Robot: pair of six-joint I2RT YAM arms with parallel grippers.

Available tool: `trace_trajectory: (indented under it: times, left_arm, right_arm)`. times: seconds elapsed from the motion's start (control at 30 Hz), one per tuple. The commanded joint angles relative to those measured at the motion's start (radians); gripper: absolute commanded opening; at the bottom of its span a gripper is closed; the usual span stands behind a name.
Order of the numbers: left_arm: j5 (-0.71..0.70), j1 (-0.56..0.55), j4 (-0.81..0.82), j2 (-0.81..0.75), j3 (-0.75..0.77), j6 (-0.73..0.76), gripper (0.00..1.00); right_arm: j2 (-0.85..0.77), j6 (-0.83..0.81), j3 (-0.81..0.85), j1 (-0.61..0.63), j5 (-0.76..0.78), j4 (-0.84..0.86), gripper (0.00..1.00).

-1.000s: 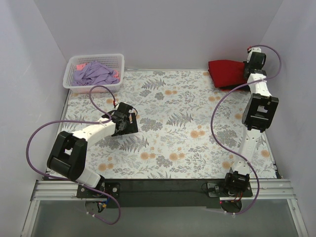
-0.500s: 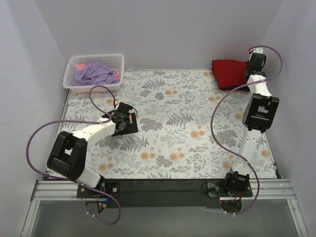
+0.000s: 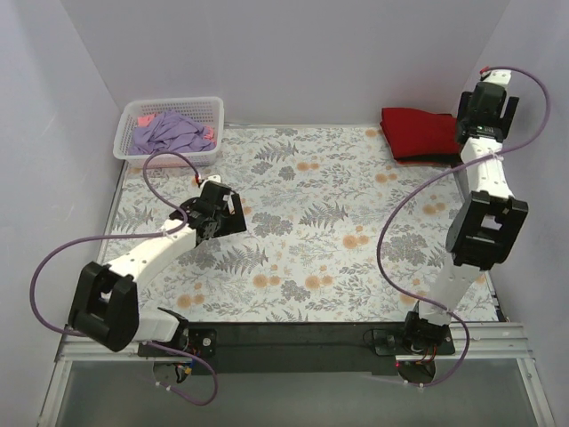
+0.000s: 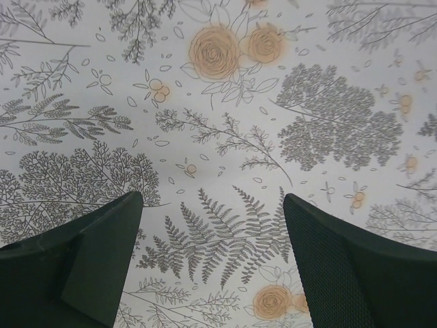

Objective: Fold and stack the t-shirts
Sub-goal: Neatly place the folded tshirt to the corner, then reset both grippers

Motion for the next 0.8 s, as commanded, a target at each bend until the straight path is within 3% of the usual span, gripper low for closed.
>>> trace_trajectory:
  times: [0.0,0.1,0.23,0.47,0.57,0.77]
  left_arm:
    - [-0.027,0.005,0.005,-0.106,-0.001,-0.014,0.84]
    - [-0.057,0.005,0.011,-0.178,-0.007,-0.026,0.85]
    - [-0.101,0.005,0.032,-0.267,-0.033,-0.038,0.85]
    - [-0.227,0.004,0.046,-0.434,-0.082,-0.054,0.87]
    - [-0.285,0.004,0.046,-0.502,-0.117,-0.066,0.88]
    - [-0.313,0.004,0.037,-0.674,-0.182,-0.084,0.89]
  right_arm:
    - [-0.196,0.104,-0.049,0.012,-0.061,-0.002,0.85]
    - [-0.351,0.189,-0.148,0.012,-0.162,-0.052,0.88]
    - [-0.567,0.270,-0.296,0.012,-0.274,-0.116,0.98]
    - [-1.013,0.303,-0.567,0.012,-0.446,-0.228,0.98]
    - [-1.223,0.327,-0.725,0.029,-0.431,-0.224,0.98]
    - [-1.503,0.283,-0.923,0.272,-0.236,-0.227,0.99]
